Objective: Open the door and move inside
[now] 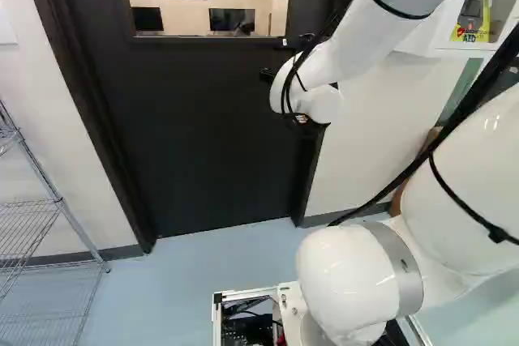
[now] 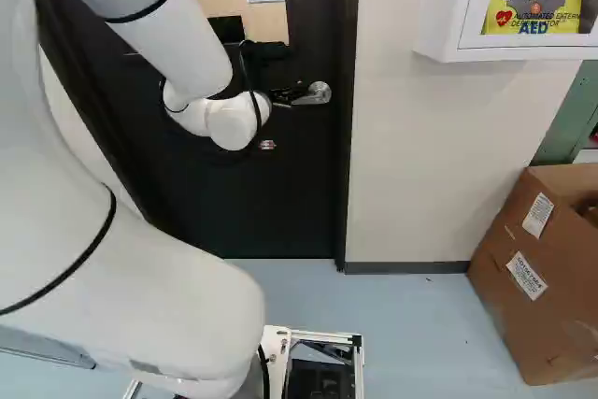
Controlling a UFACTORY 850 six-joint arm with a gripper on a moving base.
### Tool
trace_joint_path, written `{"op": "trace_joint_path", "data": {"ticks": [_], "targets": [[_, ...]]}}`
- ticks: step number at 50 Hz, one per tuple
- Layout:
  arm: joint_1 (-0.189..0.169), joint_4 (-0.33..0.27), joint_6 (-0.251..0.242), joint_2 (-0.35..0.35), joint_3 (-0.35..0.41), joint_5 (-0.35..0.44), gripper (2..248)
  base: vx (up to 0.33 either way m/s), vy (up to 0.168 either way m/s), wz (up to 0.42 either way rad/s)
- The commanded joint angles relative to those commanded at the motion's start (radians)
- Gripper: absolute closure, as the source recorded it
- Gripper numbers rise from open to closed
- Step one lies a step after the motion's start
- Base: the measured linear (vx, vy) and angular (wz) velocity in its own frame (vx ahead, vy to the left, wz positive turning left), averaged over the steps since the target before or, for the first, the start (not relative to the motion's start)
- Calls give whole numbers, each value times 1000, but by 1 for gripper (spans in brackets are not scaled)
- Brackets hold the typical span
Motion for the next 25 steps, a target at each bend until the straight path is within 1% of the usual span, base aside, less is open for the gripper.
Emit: {"op": "trace_joint_path", "data": {"ticks": [16, 25], "targets": [[-4, 0, 0, -44, -76, -80, 3, 0, 0, 0], [-5, 0, 0, -55, -102, -117, 3, 0, 0, 0]]}}
